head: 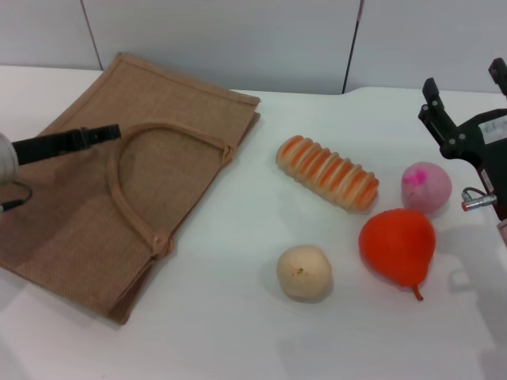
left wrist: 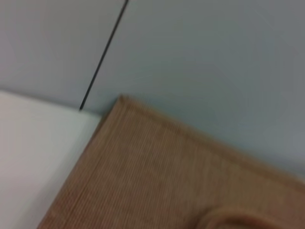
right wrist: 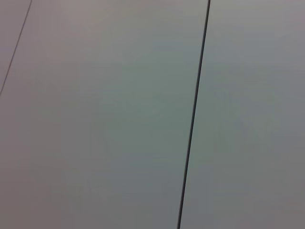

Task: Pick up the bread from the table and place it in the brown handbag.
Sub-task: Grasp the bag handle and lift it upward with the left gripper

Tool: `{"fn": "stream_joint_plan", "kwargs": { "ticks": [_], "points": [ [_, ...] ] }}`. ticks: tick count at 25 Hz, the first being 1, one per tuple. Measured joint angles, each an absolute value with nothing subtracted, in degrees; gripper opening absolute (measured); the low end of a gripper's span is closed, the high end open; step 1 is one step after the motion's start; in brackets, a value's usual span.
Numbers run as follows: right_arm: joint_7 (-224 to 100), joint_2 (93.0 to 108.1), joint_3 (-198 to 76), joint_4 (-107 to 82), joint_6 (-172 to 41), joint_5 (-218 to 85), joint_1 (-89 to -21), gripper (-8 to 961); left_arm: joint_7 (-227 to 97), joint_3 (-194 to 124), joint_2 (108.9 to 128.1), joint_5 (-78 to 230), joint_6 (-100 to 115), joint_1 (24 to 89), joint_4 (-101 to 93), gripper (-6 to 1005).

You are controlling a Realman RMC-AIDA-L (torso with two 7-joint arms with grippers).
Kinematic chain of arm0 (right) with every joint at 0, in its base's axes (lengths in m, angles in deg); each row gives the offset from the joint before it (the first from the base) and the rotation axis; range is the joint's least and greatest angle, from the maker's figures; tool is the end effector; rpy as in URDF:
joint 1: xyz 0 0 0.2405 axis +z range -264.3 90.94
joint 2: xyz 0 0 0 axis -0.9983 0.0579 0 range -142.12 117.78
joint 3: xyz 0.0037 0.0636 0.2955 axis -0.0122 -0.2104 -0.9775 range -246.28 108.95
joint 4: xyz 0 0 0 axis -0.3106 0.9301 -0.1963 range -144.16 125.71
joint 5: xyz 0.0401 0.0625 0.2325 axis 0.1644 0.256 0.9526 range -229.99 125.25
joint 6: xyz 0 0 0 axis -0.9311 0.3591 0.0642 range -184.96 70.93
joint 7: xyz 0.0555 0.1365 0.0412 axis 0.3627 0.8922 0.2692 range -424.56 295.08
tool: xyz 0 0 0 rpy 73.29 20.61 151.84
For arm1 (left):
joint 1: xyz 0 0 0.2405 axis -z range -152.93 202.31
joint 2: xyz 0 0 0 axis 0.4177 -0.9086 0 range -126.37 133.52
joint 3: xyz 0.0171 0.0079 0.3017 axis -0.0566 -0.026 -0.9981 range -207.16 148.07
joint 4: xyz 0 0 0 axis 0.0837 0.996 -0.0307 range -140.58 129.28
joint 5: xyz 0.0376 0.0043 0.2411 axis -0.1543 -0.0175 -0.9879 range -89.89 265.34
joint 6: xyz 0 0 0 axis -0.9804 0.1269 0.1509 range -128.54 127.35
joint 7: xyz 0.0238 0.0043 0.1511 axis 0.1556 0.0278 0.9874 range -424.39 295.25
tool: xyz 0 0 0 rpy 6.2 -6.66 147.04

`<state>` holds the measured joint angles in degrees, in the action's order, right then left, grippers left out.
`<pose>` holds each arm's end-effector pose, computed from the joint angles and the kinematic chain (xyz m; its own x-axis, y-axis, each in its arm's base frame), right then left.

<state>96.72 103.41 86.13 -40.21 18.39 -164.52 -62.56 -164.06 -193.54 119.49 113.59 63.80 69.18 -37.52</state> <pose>0.2944 0.3580 -0.0874 0.7553 0.3043 -0.5804 -0.5248 -0.2497 -0.8138 -0.3984 0.4499 0.0299 0.3441 0.6233 0.7022 0.9375 -0.1867 -0.2937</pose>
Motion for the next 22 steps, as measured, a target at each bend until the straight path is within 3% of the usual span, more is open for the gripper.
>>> {"fn": "stream_joint_plan", "kwargs": {
  "ticks": [22],
  "points": [
    [96.72,103.41,86.11,-40.07,18.12,-164.52,-62.45,875,-167.69,-193.45,119.93,93.59,56.15,76.85,-37.53,688]
  ]
}}
